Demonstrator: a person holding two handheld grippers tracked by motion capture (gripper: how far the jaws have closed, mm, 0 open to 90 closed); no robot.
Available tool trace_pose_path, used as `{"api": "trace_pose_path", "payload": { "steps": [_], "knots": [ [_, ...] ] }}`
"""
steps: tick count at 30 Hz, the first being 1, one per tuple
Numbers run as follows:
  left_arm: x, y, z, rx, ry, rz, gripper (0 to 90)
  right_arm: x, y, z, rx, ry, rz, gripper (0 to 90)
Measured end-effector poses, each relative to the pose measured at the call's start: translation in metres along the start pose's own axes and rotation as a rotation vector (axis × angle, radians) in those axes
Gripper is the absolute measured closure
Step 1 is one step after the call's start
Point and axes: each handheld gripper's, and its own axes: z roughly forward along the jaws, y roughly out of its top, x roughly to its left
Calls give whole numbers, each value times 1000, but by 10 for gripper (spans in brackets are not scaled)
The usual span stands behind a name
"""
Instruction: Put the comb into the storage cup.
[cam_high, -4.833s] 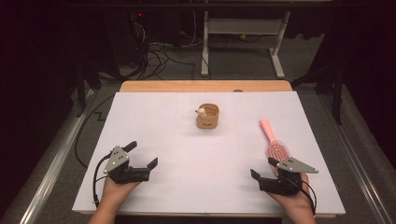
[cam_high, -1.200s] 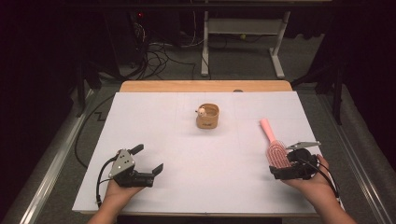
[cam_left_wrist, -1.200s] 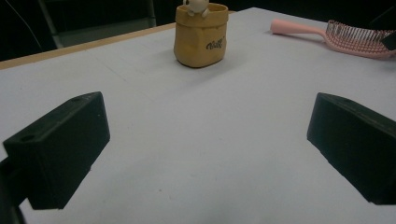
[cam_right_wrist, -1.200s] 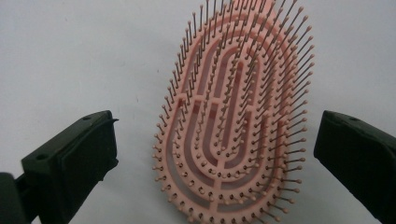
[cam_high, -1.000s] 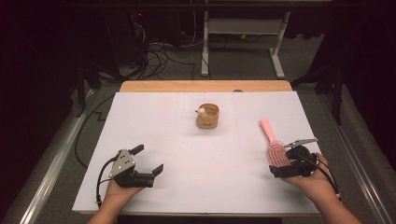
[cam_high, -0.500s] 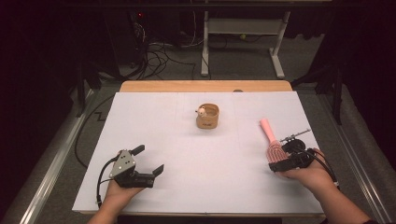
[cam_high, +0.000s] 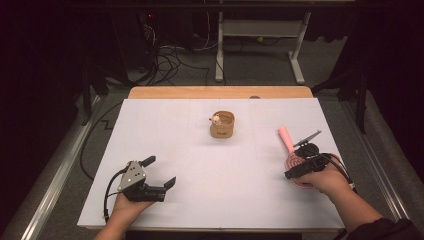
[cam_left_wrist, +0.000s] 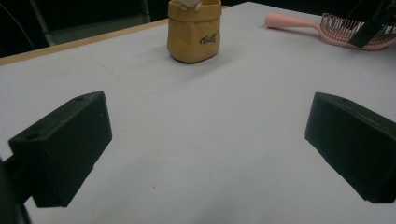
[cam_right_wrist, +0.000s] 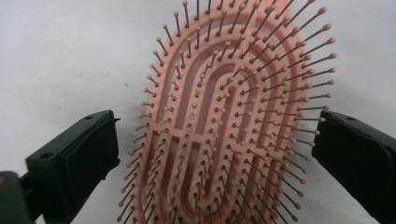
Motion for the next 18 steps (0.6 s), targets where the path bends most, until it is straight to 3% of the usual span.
{"api": "trace_pose_path", "payload": {
  "steps": [11,18],
  "knots": [
    [-1,-1,0,5,-3,3,17,0,7,4,36,-11,12,111],
    [-1,0,-1,5,-3,5,18,-4,11,3,69,10,53,154]
  ]
}}
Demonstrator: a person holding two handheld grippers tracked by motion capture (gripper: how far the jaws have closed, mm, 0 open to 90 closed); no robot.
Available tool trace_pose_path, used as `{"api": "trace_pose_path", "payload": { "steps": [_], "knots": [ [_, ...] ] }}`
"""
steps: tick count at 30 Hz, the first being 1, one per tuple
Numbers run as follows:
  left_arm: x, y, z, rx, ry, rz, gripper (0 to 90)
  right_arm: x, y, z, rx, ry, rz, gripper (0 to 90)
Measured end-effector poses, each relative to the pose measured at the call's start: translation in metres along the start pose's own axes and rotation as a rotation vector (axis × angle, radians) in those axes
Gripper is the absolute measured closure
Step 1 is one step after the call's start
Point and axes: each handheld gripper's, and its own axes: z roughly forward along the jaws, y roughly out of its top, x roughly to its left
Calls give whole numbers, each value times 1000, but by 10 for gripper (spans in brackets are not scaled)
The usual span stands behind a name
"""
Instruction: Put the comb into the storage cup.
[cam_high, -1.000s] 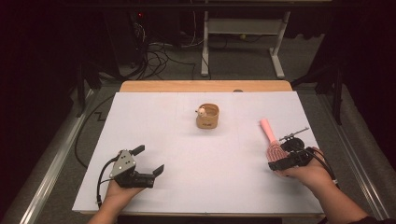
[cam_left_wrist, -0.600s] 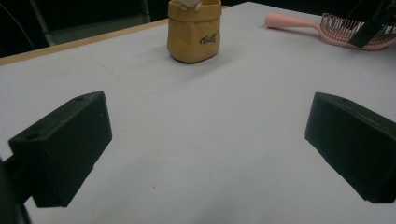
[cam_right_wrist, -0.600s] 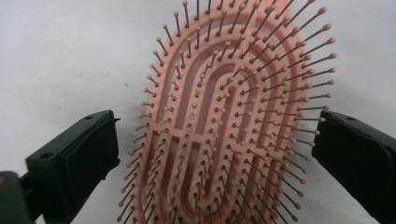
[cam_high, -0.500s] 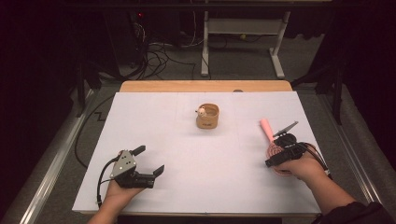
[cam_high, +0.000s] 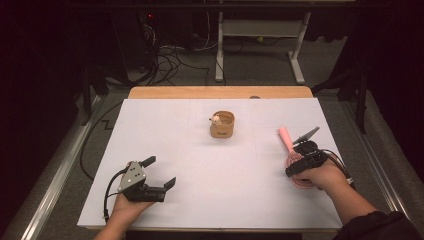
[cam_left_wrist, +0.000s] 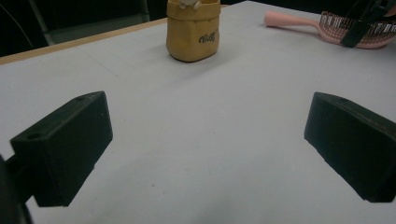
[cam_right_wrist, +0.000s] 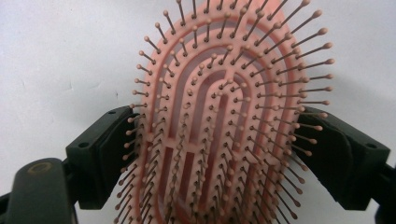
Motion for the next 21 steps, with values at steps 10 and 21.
{"api": "trace_pose_path", "payload": {
  "steps": [10,21],
  "knots": [
    [-1,0,0,3,-2,3,21,0,5,3,38,-4,-11,136],
    [-2,1,0,-6,1,4,28,1,8,4,55,-7,-10,137]
  ]
}}
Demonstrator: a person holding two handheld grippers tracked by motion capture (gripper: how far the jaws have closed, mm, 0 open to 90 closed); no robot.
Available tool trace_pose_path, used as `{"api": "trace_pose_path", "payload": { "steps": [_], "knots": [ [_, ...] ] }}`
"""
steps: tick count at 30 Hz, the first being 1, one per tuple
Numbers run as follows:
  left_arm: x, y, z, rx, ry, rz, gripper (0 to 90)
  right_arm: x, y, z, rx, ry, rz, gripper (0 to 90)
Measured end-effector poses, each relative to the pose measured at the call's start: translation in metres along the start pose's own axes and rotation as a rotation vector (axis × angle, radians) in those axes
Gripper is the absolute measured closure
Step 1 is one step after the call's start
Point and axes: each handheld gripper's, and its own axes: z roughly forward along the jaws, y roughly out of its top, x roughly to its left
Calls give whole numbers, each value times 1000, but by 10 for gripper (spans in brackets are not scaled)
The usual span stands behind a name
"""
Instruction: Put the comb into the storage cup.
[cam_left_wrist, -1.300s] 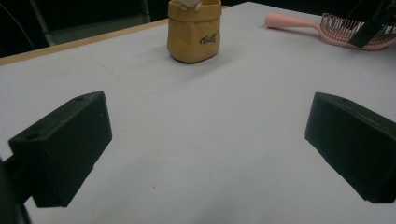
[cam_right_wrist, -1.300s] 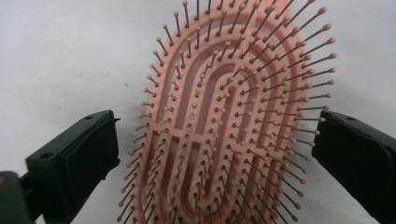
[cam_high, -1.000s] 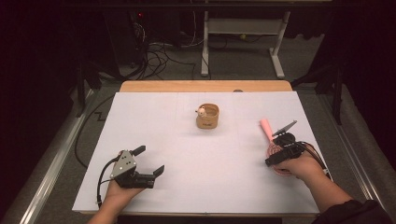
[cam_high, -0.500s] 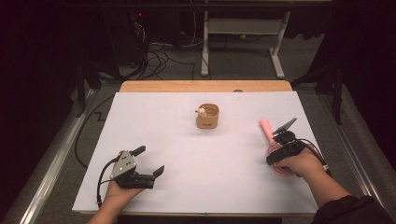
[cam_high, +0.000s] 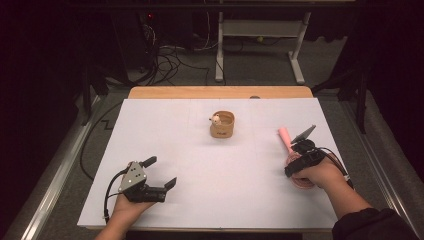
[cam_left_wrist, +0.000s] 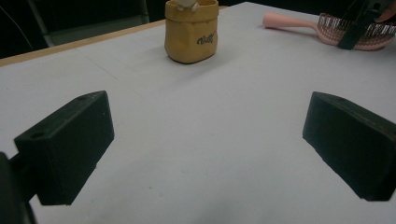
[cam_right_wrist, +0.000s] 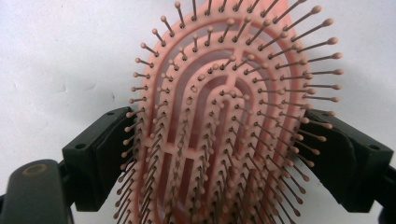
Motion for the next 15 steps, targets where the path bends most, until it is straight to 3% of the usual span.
{"api": "trace_pose_path", "payload": {
  "steps": [15],
  "knots": [
    [1,0,0,-2,-3,-1,32,0,5,0,44,-1,4,161]
  ]
}}
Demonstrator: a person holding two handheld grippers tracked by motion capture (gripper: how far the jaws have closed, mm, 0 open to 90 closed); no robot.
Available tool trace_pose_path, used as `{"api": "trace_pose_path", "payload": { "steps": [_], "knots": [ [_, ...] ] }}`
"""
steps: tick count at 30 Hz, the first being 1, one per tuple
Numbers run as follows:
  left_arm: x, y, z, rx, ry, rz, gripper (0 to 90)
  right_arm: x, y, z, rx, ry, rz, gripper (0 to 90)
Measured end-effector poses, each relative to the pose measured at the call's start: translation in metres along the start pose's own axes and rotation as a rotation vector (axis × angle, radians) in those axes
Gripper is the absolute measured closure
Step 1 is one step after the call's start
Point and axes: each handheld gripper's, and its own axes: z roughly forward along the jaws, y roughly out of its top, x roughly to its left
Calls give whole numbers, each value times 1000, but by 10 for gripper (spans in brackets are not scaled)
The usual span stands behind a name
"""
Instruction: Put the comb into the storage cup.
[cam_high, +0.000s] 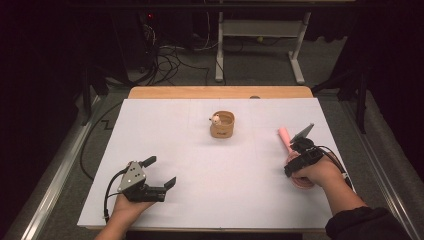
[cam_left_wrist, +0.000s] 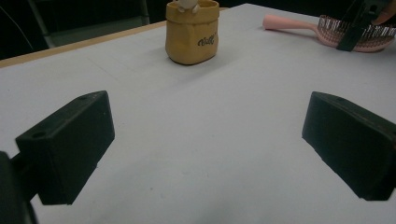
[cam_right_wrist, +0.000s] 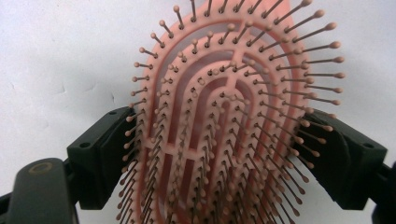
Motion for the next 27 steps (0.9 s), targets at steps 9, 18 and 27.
{"api": "trace_pose_path", "payload": {
  "steps": [9,18,27],
  "knots": [
    [0,0,0,-3,-1,-1,33,0,-2,0,-16,-1,14,184],
    [1,-1,-1,3,3,-2,35,-1,0,-2,-7,2,17,202],
    [1,-1,-3,-12,8,-18,36,-3,-2,-3,-25,15,13,208]
  ]
}}
